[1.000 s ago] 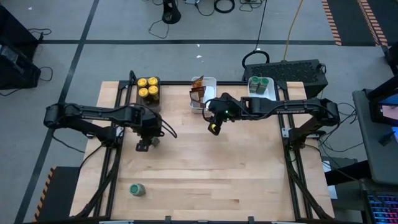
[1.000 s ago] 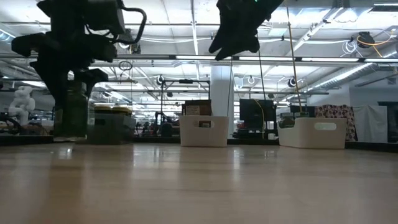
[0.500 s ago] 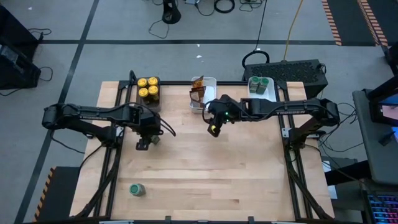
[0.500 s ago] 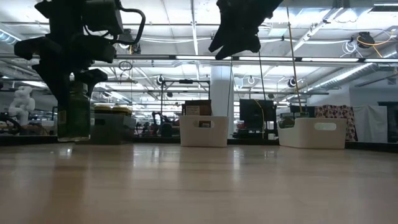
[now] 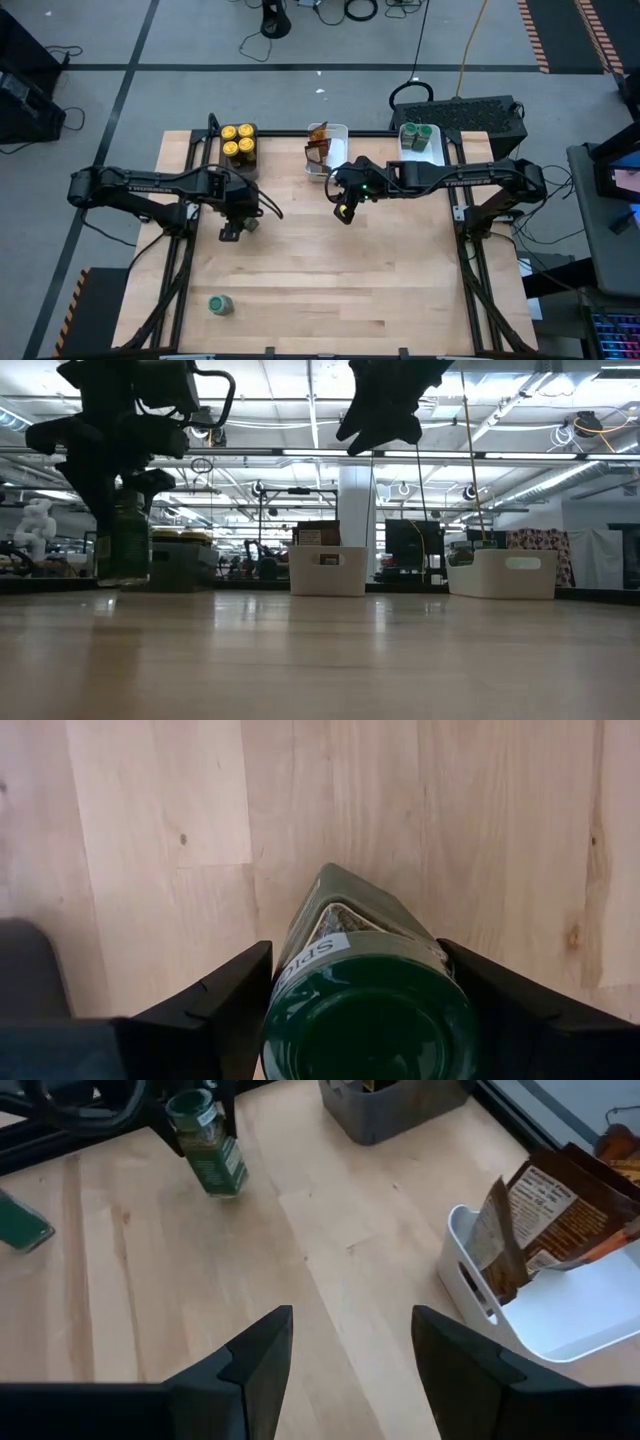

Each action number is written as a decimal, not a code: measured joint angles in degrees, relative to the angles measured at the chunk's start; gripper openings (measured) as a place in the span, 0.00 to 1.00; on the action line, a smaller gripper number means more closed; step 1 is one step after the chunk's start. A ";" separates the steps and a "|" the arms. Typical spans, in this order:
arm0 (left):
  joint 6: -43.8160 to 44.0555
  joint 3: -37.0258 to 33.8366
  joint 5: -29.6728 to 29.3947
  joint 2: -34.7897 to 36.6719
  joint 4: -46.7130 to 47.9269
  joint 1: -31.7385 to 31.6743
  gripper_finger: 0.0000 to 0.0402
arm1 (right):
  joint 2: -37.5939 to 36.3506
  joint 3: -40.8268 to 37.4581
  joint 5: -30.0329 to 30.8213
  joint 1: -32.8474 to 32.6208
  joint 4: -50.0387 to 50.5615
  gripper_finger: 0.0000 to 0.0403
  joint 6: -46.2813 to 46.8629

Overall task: Sort spices by type
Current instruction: Put the top green seasoning bottle into the right white bin

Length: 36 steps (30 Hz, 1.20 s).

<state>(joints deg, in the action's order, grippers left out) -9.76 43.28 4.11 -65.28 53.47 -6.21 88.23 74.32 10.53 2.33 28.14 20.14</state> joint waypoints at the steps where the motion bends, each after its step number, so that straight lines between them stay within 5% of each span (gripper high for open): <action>1: 0.01 0.25 0.06 0.00 -0.08 0.22 0.63 | 0.01 0.00 -0.01 -0.21 0.00 0.46 0.00; 17: -6.28 3.74 -0.14 -7.99 -5.16 2.29 0.63 | 0.02 0.00 -0.04 -2.29 0.65 0.46 1.51; 36: -9.88 3.74 0.18 -8.24 -6.27 0.54 0.63 | 0.02 0.00 0.93 -2.43 2.08 0.46 0.17</action>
<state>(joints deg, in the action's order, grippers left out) -19.64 47.03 4.29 -73.52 47.20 -5.67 88.25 74.32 11.46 -0.10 30.22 20.32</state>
